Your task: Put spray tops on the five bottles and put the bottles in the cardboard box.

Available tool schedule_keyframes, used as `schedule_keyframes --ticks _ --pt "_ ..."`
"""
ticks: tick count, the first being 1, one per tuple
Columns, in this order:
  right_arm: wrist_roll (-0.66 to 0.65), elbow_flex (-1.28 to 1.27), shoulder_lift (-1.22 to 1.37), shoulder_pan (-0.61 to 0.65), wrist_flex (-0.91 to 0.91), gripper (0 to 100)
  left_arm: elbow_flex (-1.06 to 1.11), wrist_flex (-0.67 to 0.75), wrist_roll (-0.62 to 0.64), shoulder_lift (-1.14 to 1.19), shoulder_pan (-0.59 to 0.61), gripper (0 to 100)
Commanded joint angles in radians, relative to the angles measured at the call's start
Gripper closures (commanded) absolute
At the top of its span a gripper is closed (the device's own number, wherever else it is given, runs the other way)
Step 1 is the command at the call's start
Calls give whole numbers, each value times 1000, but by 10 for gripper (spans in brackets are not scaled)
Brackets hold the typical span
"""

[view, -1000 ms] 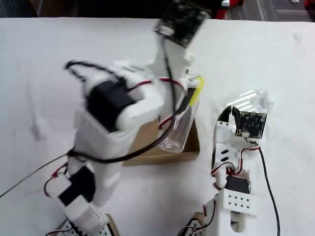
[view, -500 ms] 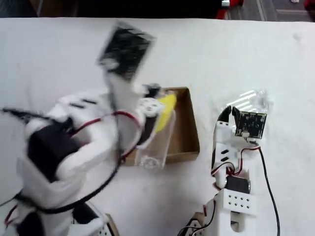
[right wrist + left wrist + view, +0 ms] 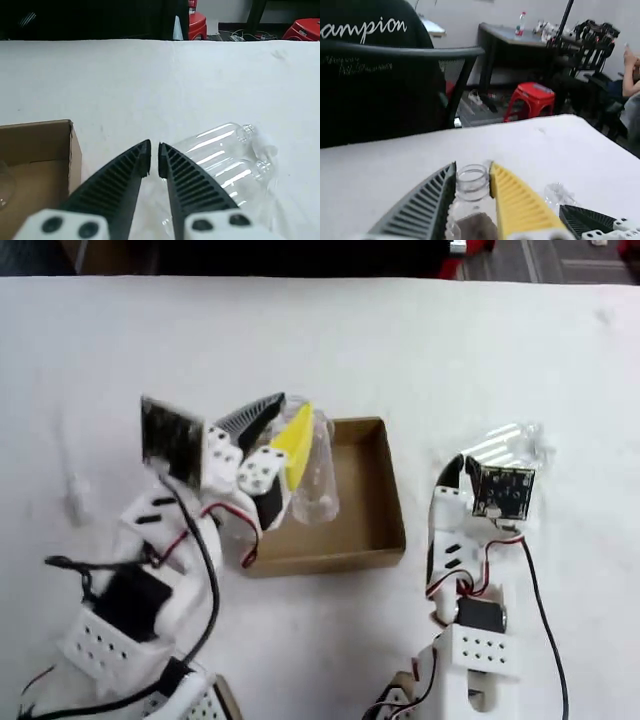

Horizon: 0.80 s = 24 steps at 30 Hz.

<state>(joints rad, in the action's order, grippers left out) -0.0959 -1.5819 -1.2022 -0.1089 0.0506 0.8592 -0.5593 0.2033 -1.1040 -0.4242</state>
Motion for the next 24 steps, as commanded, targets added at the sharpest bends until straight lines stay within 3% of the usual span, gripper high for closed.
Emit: schedule_keyframes --ticks 1,3,7,9,12,16,24 --pt "-12 5 2 8 -25 978 235 321 -135 -61 13 977" --pt "-12 5 2 10 -25 978 390 508 -187 -61 13 977" --pt "-12 5 2 10 -25 978 706 1013 -247 -61 13 977" --pt "-12 5 2 10 -25 978 806 1174 -256 -61 12 977" --pt "-12 5 2 12 -25 978 819 1172 -239 -61 39 976" --pt "-12 5 2 12 -24 978 818 1120 -126 -61 76 976" --pt "-12 5 2 12 -24 978 827 891 -166 -61 70 976"
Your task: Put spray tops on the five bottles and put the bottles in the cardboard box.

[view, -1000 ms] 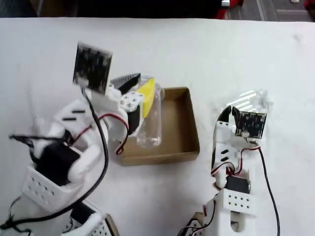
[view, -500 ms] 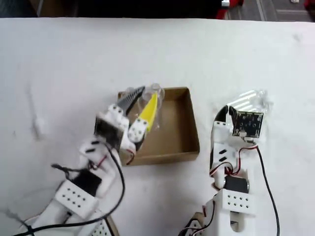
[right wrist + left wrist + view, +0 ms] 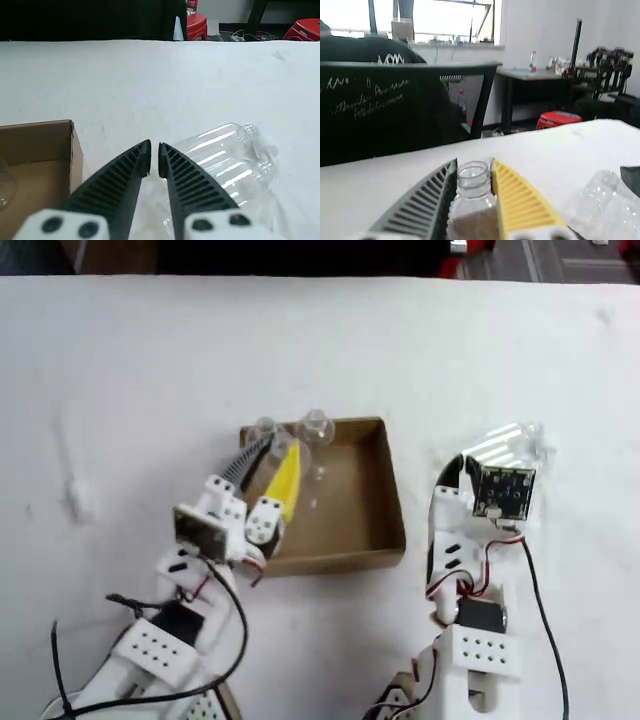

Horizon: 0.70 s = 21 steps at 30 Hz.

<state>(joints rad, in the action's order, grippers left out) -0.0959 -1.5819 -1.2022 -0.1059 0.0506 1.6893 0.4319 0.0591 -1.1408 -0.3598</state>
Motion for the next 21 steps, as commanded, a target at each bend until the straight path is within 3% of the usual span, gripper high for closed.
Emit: schedule_keyframes --ticks 1,11,21 --pt "-12 5 2 8 -24 978 -3 -129 -35 -24 7 976" --pt "-12 5 2 8 -22 978 -3 -350 -95 -24 7 976" --pt "-12 5 2 8 -24 978 -3 -379 -89 -28 5 976"
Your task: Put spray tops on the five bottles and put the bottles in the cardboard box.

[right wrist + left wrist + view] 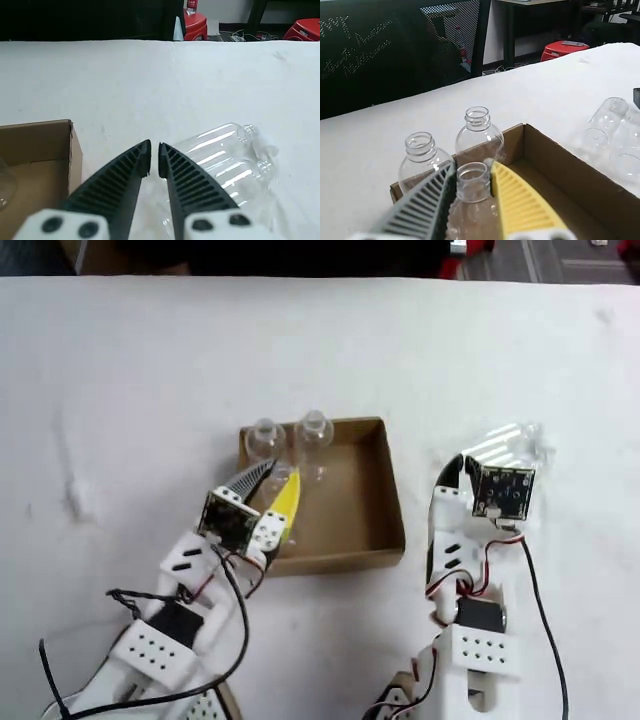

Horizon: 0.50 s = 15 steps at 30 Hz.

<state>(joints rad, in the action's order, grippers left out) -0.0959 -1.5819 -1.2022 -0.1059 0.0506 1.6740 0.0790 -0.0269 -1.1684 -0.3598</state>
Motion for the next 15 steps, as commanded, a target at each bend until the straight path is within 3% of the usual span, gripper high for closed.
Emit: schedule_keyframes --ticks 1,9,15 --pt "-12 5 2 8 -24 978 12 -25 -3 -2 5 976" --pt "-12 5 2 8 -24 977 12 2 -3 -1 13 954" --pt "-12 5 2 8 -24 977 12 2 49 -2 13 721"
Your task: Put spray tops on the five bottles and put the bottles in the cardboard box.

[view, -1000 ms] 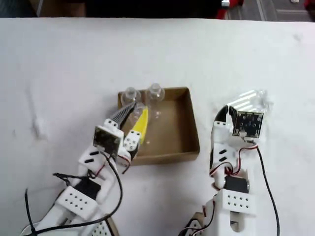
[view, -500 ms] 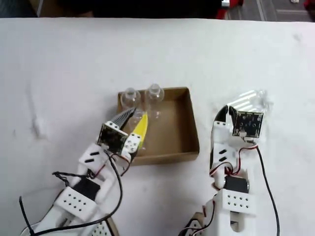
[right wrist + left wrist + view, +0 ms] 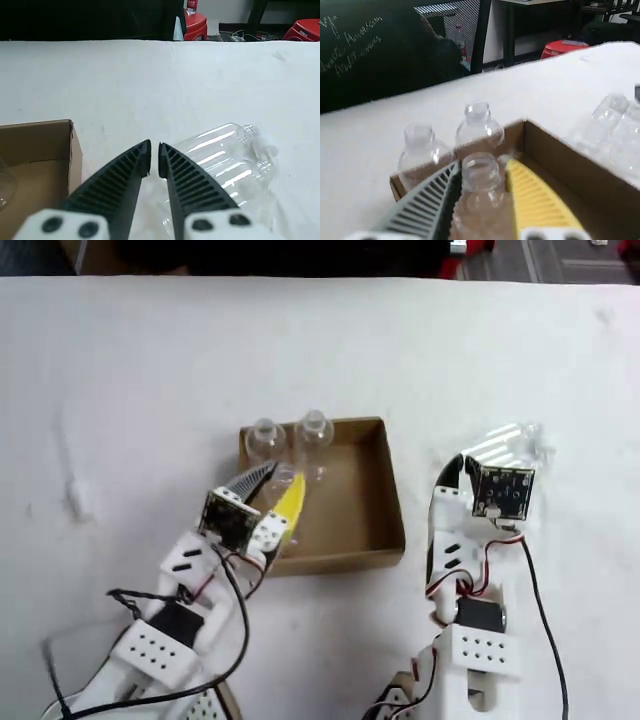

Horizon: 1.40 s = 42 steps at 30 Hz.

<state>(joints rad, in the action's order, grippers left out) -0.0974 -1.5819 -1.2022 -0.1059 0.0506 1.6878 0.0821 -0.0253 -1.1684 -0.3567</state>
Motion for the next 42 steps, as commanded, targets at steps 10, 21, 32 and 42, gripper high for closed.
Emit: schedule_keyframes --ticks 10,21,32,42 --pt "-11 5 2 8 -24 977 -2 -2 72 -4 10 703" --pt "-11 5 2 8 -24 977 -18 6 72 -5 10 703" --pt "-11 5 2 10 -24 977 -68 -15 74 -4 10 703" --pt "-100 -28 2 61 -71 977 -89 -51 74 -21 13 703"
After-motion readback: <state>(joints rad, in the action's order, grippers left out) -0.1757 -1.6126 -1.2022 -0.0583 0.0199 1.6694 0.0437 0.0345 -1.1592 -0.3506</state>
